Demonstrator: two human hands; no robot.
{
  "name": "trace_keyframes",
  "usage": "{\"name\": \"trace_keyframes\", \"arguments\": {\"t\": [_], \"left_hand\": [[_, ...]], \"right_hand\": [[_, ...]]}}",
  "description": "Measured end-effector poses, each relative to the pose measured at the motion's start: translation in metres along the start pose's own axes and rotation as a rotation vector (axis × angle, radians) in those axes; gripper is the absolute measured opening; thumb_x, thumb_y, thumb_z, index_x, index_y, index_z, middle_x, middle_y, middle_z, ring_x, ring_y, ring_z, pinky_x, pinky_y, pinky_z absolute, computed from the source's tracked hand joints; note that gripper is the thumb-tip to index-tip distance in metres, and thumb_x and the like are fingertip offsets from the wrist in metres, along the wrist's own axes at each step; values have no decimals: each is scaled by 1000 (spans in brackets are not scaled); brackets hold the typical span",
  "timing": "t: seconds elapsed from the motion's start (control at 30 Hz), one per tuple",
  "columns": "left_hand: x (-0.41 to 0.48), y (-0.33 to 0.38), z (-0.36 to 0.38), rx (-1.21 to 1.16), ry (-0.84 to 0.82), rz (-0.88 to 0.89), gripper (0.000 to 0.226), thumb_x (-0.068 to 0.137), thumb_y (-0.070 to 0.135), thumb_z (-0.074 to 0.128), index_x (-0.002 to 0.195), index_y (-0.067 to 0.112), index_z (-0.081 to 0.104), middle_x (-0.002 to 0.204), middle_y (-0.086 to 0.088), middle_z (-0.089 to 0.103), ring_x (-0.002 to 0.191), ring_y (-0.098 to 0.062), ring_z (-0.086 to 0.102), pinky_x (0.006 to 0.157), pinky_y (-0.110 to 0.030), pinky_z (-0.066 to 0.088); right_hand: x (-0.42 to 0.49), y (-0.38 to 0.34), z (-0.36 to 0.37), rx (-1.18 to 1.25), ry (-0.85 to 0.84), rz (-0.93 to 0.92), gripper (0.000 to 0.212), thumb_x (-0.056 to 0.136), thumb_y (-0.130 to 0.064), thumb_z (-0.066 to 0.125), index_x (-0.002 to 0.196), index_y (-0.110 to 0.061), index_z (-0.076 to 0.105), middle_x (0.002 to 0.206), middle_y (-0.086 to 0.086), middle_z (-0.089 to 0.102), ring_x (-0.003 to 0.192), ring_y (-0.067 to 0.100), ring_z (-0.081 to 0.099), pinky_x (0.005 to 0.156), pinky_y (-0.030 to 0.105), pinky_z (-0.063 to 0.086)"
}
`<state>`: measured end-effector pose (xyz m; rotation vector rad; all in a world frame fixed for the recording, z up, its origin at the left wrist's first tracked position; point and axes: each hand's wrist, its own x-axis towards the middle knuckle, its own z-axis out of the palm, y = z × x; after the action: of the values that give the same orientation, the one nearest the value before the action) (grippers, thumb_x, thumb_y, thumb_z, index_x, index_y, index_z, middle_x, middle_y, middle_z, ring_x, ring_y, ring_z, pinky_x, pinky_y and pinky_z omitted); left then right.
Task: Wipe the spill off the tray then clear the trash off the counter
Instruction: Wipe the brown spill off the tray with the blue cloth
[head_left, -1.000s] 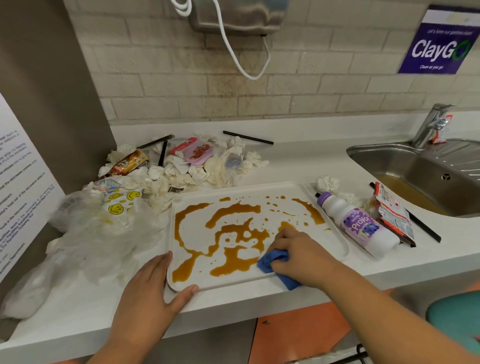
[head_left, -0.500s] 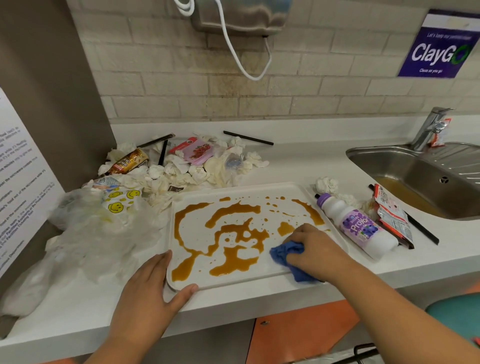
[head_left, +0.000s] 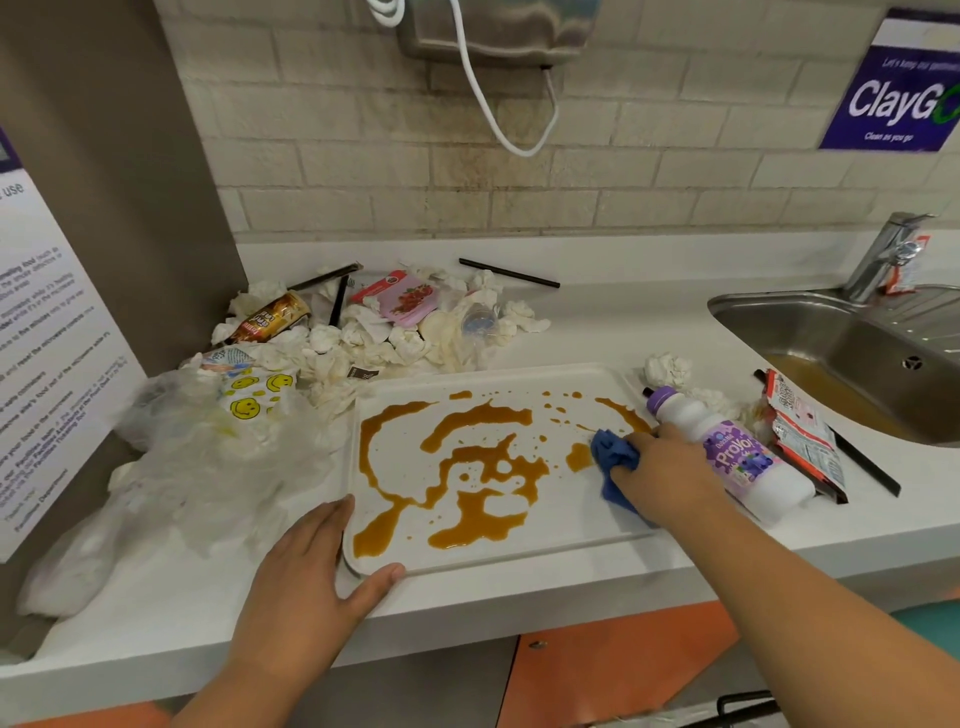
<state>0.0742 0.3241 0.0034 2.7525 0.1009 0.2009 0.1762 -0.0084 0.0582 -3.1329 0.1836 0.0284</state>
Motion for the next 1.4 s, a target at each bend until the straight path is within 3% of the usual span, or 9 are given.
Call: {"name": "trace_keyframes", "arguments": {"t": [0.23,0.37,0.53,0.67,0.8,0.93,1.03,1.23,1.4], "left_hand": [[-1,-2,3,-3,13,-6,95,69,84,34,147,30,27,149,11,36,135,-10,36,111,-31,32],[0,-1,3,3,15,-8,96,68,86,31,147,31,25,150,12,34,136,-10,34,112,-31,31],[0,-4,3,14,27,5,99,67,89,26,145,29,30,148,10,38,134,-11,38,110,-31,34],[-1,-1,2,-2,27,10,97,69,87,29,145,28,32,147,9,40,133,-10,39,110,-31,35],[-2,2,0,-11,12,3,95,68,83,35,145,27,32,147,8,40,134,-11,38,111,-33,34],[-2,4,-3,-14,0,-7,97,68,85,33,145,27,30,148,9,39,134,-11,37,112,-32,33],[-2,3,-3,1,5,-3,103,64,91,24,144,27,32,146,9,41,132,-11,40,110,-32,35],[-2,3,-4,14,-3,0,104,63,91,26,143,25,36,144,8,44,130,-12,43,107,-31,36],[15,11,-18,-192,-22,-79,66,84,64,39,132,20,53,132,0,54,122,-18,48,103,-34,38]], "right_hand": [[6,2,11,95,-49,-178,40,91,-41,46,129,-28,52,126,2,42,107,26,48,92,30,39],[10,3,5,50,-38,-62,39,91,-37,49,128,-25,51,122,4,43,101,25,51,88,30,42],[4,3,10,102,-51,-218,41,93,-38,47,133,-28,48,131,2,39,109,24,46,95,29,37],[3,12,8,133,-43,-131,37,92,-38,46,126,-27,55,120,1,45,101,23,52,87,29,45],[-4,10,10,56,-35,-190,41,95,-38,45,134,-29,45,133,1,38,109,28,44,95,31,38],[-5,22,-4,199,-141,-264,36,91,-31,51,127,-27,56,119,-1,46,100,20,53,88,30,46],[-1,31,-9,261,-22,-126,33,92,-32,48,123,-26,56,110,2,47,92,20,54,81,30,48],[-11,22,12,-78,-69,-94,45,96,-49,37,134,-26,39,128,5,36,108,30,45,93,36,44],[-16,18,6,-130,-21,-103,45,99,-46,32,139,-24,35,134,5,35,114,28,41,96,34,40]]}}
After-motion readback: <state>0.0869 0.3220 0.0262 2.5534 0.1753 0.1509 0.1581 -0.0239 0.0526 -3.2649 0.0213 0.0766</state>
